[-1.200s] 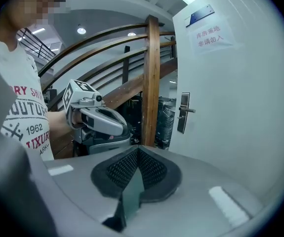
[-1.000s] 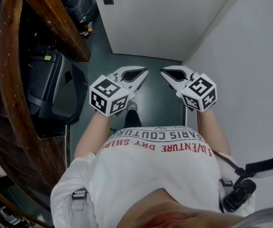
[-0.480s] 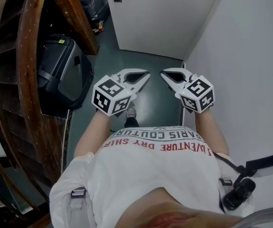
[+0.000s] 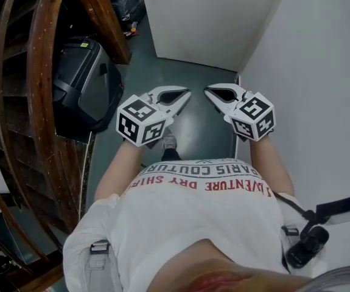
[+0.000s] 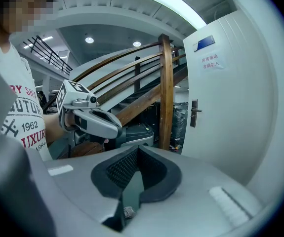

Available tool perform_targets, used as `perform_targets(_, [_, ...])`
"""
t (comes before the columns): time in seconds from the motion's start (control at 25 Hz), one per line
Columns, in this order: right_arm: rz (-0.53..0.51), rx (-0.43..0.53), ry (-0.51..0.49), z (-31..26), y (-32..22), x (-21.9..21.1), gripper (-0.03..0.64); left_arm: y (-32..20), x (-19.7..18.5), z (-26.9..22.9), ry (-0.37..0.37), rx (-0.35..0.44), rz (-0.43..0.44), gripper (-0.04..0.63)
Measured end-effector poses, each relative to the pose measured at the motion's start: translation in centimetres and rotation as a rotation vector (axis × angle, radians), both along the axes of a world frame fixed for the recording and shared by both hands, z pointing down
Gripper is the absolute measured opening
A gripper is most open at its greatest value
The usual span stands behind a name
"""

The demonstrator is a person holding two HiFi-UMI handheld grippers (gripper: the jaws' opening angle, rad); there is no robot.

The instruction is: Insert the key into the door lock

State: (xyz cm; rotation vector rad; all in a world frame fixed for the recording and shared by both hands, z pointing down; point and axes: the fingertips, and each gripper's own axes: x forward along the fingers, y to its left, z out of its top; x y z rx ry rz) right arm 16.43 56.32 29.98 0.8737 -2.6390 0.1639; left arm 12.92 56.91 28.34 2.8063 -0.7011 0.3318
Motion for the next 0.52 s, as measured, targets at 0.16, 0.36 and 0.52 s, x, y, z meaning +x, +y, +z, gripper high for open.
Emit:
perform_targets(0.16, [0.01,0.006,0.001,-0.5,0.5,-0.1,0.0,0.7,-0.2,-0.4,0.009,-0.003,0.009,0.002])
perform_targets(0.36, [0.0,0.016,0.011,-1.3,0.8,-1.3,0.0,1.0,-1.1,-0.9,0.017,0.002,0.003,0.002])
perform_targets(0.52, [-0.021,0.021,0.023,-1.6,1.1,-2.3,0.0,1.3,-2.0,-1.3,0.022,0.007,-0.015,0.001])
